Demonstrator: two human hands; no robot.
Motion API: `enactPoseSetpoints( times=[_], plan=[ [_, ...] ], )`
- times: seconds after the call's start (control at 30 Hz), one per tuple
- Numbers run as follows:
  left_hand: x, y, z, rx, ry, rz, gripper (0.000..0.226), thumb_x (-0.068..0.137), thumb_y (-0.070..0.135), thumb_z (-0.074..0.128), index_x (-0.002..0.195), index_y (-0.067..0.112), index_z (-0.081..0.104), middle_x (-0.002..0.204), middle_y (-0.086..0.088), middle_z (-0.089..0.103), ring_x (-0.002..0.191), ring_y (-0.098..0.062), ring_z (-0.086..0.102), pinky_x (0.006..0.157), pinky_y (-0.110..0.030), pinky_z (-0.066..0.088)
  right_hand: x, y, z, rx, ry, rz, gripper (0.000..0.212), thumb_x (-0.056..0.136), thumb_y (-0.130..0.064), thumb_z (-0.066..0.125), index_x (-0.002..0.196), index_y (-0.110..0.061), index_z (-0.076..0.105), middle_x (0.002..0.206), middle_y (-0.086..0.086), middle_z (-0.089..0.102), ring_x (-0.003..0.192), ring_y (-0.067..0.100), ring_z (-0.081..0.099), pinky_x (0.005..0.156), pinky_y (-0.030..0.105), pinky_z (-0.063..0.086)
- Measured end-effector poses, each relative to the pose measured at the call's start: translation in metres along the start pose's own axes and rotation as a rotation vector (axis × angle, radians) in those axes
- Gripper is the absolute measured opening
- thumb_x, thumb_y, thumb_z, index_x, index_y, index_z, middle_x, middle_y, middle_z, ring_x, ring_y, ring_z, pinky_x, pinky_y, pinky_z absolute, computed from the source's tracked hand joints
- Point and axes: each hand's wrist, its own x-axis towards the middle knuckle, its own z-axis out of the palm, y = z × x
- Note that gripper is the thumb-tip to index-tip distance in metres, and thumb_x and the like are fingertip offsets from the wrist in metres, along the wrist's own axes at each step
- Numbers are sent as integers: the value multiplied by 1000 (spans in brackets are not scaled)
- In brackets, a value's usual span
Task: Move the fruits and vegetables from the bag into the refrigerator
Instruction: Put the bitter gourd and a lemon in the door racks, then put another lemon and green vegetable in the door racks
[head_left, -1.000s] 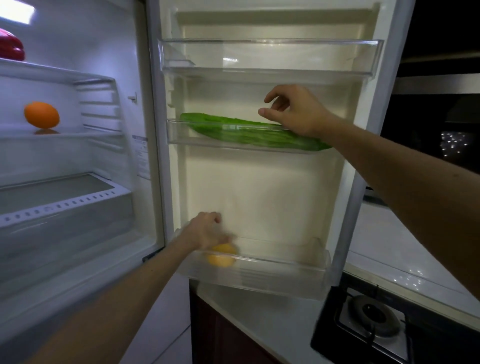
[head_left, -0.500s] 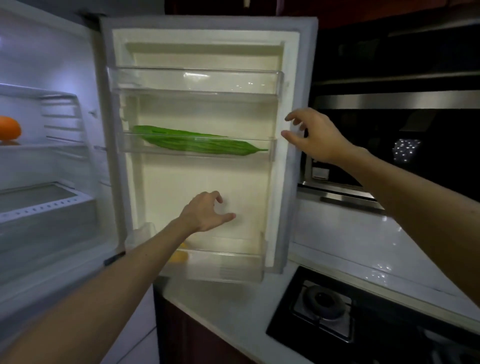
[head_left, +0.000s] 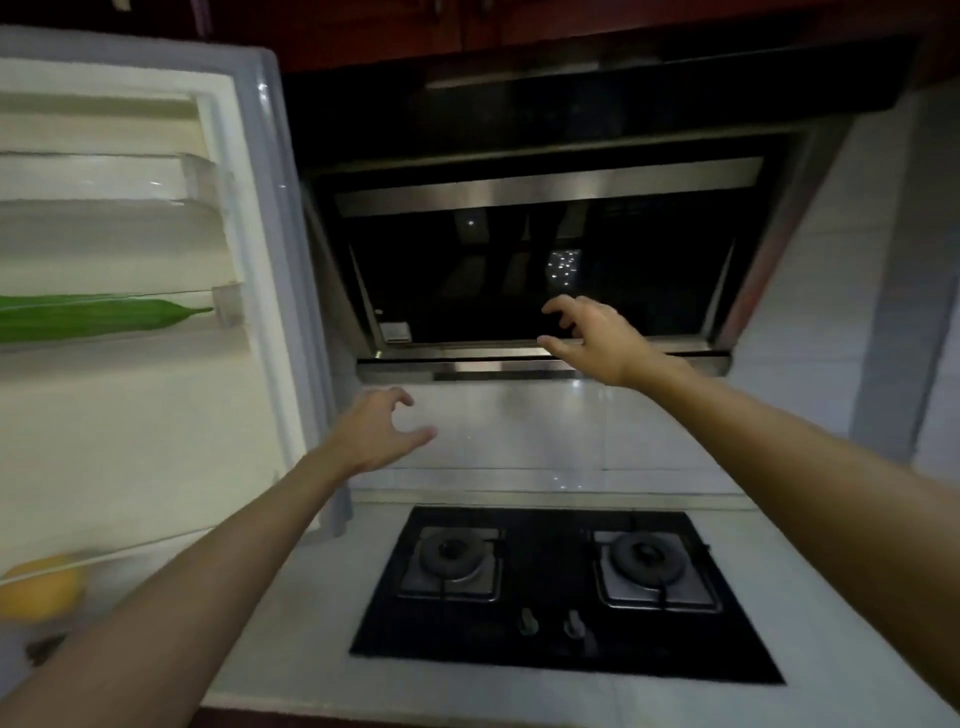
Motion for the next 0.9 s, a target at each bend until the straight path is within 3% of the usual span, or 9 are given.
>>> enactPoseSetpoints(
  times=[0.23,0.4,0.6,0.9],
  plan=[
    [22,114,71,-81,-105,237,61,83,52,65,131,18,51,132,-7,52,122,-23,48,99,-40,45,-96,101,-66,-138,-21,243,54,92,-44,55,138,-19,42,127,11,52,113,27,54,95,42,47],
    [38,188,118,-173,-201,374,60,83,52,65,131,21,48,132,-7,51,118,-22,49,95,-37,45,-156,158,-115,-262,-26,435,58,91,-46,57,138,-18,39,127,13,53,107,27,55,90,38,46],
    [56,273,179,-335,-368,505,56,83,52,65,128,22,50,125,-7,53,106,-19,54,88,-34,49,-211,212,-156,-392,-26,621,61,90,-42,59,139,-11,38,127,18,53,108,32,56,93,38,44],
    [71,374,260,-404,-529,668,60,77,57,68,123,21,53,119,-8,57,102,-21,56,89,-37,51,-273,270,-183,-462,-49,855,59,90,-39,58,138,-12,38,127,19,54,114,33,55,96,42,45]
  ],
)
